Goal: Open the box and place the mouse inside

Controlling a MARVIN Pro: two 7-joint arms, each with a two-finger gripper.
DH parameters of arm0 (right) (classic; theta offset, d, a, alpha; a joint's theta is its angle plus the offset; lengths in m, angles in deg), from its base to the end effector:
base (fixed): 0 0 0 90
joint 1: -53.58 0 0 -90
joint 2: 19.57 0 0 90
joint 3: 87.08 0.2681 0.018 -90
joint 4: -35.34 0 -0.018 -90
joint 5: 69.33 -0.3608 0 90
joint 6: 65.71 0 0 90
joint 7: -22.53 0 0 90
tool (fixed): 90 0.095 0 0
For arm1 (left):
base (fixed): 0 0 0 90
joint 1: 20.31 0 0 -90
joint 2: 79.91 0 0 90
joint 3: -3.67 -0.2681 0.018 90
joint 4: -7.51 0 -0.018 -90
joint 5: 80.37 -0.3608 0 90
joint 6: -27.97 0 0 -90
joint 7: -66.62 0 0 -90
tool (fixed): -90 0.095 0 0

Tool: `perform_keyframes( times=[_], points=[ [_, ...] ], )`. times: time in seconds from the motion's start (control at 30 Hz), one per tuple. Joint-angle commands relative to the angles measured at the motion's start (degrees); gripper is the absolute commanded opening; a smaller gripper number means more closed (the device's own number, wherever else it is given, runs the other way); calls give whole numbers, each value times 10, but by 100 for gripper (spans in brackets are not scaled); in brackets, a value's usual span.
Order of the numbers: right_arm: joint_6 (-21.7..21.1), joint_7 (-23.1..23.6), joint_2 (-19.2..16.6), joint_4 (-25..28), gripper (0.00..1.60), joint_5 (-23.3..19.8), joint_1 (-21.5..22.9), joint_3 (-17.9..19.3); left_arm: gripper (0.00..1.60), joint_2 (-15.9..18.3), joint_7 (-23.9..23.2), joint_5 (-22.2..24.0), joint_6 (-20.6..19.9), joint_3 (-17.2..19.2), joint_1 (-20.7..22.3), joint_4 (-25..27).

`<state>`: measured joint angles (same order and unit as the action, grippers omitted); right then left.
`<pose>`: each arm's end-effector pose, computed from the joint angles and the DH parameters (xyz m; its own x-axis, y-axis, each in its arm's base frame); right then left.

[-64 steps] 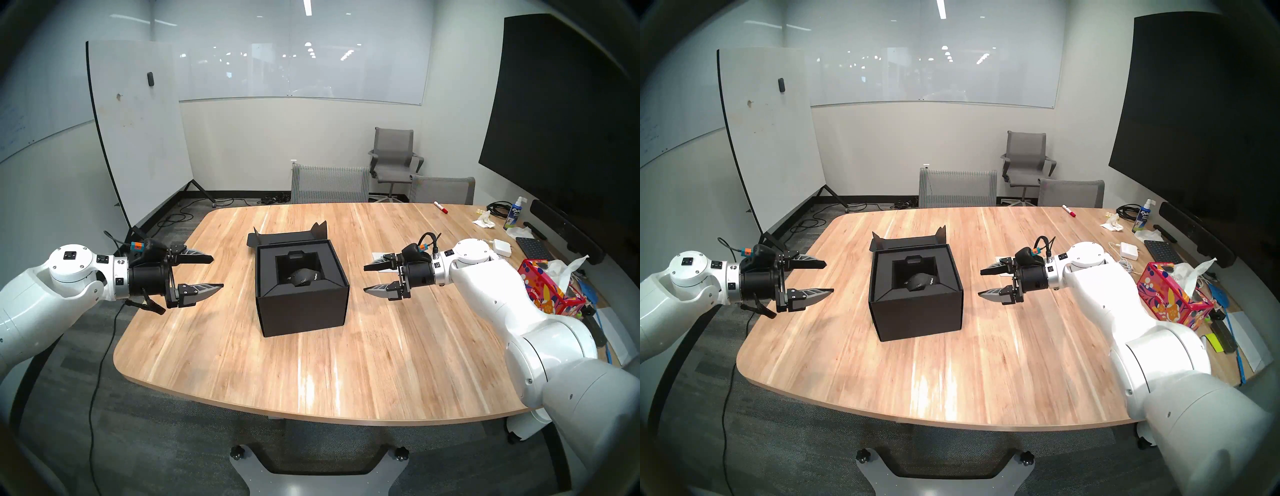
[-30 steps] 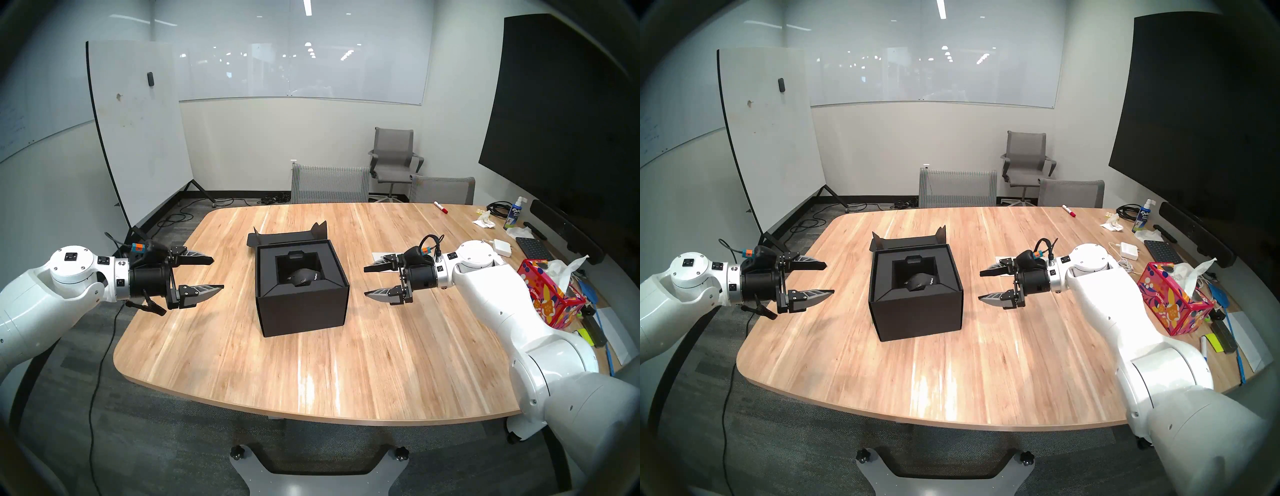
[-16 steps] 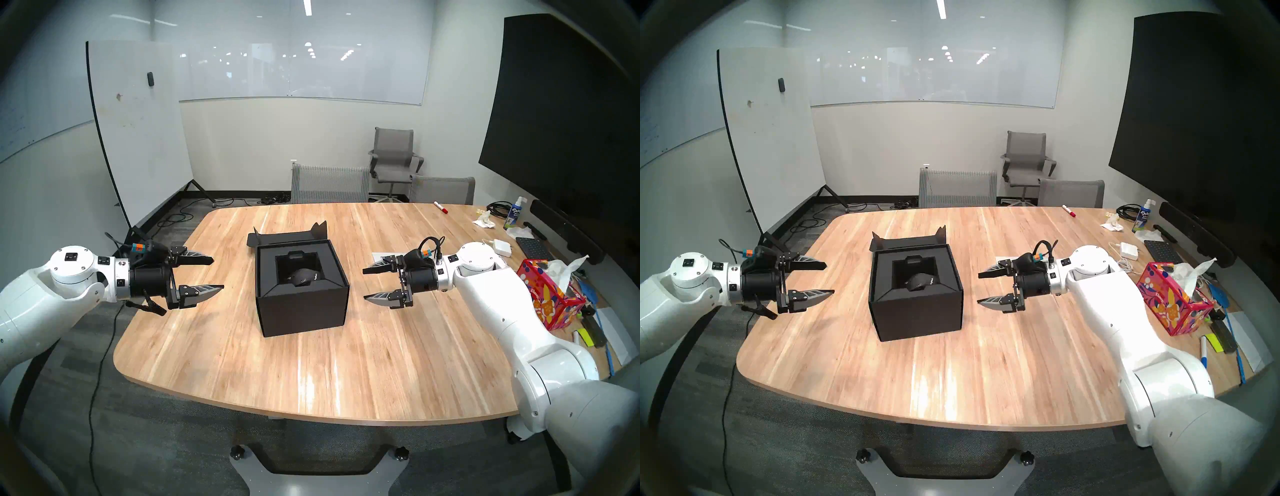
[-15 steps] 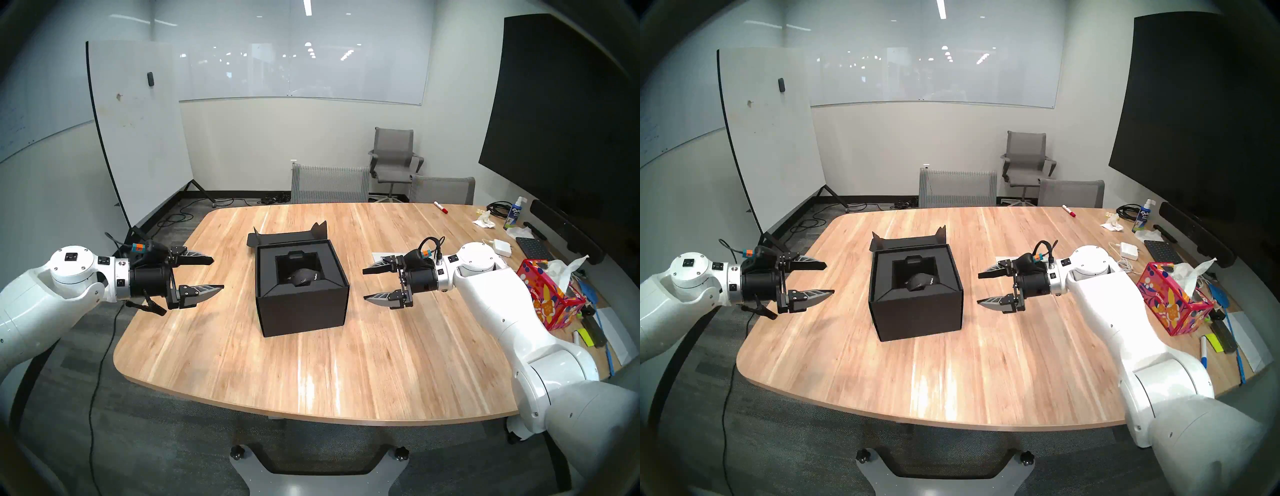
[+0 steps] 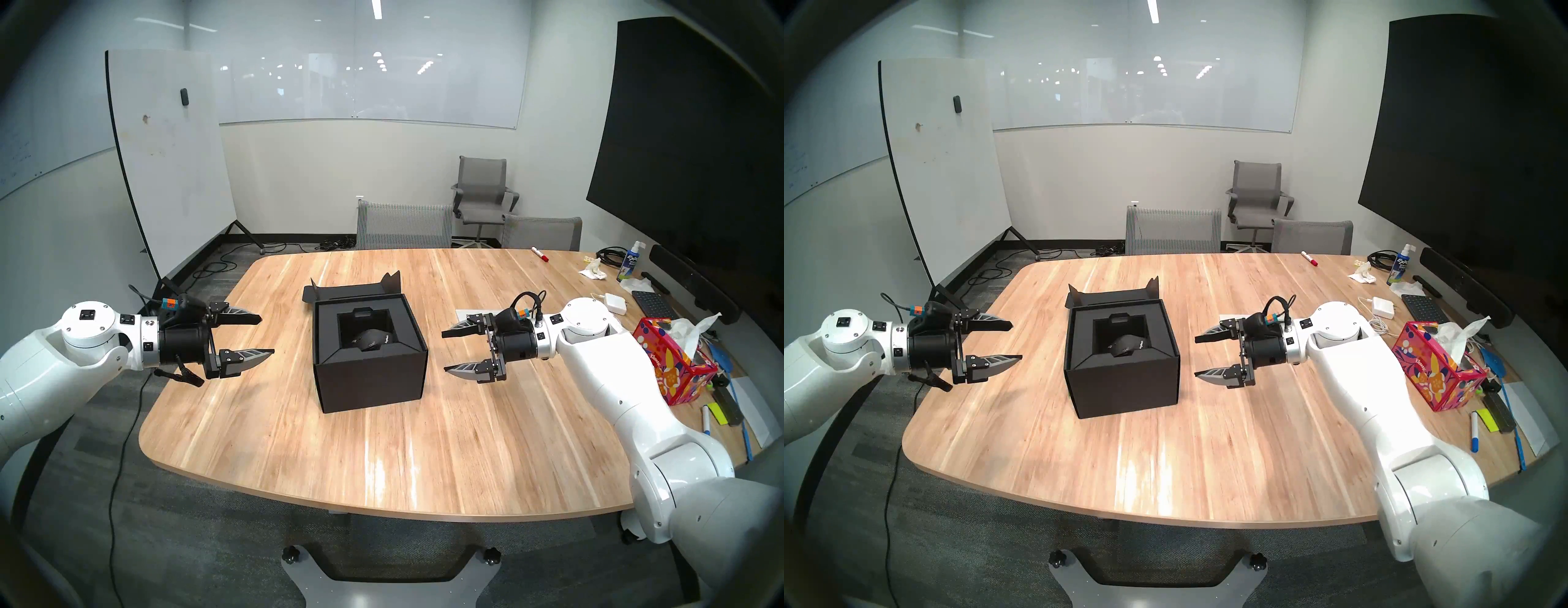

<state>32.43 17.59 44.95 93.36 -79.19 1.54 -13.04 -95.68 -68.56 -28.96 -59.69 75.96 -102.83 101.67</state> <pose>0.5358 -0.0368 -0.2117 -0.1780 0.3394 0.9236 0.9771 -0.0500 0.2067 0.4341 0.1464 -0.1654 0.0360 -0.3860 0.9218 -0.8338 -0.5201 -0.1852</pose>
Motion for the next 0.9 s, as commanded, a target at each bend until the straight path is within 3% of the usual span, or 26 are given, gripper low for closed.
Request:
perform_keyframes(
  times=[0.0,0.87],
  points=[
    [-3,-4,-7,47,160,-8,-12,11,160,3,0,1,2,6,7,2],
    [-47,-39,-46,171,160,-14,-110,70,160,4,4,1,2,2,10,2]
  ],
)
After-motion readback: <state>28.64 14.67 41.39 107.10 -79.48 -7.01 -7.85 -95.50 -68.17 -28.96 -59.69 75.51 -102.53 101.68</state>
